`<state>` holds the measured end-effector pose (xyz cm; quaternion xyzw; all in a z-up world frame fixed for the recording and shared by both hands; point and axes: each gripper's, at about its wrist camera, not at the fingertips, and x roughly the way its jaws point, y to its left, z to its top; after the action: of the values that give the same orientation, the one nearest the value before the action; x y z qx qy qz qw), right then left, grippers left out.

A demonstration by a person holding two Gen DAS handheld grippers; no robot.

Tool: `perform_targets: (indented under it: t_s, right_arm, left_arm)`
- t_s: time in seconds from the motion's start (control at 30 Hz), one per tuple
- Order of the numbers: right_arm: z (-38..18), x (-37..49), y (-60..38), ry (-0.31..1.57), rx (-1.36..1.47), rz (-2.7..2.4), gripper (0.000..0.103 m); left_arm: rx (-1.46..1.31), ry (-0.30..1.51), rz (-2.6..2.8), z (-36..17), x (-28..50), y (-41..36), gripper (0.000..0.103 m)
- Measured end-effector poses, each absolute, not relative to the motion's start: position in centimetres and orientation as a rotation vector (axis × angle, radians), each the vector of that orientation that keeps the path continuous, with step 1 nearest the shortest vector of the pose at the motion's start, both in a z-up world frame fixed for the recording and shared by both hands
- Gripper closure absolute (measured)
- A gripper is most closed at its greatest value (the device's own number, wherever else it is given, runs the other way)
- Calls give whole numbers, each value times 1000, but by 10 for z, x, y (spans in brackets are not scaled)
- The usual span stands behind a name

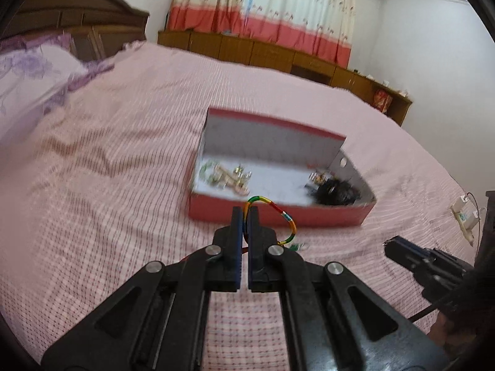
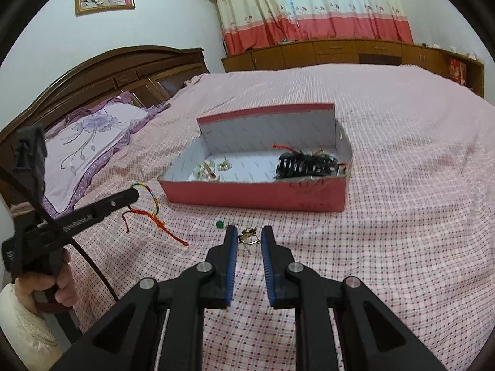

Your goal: Organize jewelry

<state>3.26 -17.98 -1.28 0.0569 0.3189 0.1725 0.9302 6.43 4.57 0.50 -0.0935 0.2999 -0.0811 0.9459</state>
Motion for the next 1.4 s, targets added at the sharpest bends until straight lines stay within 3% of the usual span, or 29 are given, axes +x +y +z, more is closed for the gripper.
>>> perform_targets:
  t_s: [0.67, 1.4]
  right_arm:
    - [27, 103, -167, 489, 74, 307, 86]
    - [-16, 188, -175, 528, 24, 175, 85]
  left_arm:
    - [-117, 458, -146, 24, 130, 18, 103]
    - [-111, 511, -115, -12, 196, 15, 103]
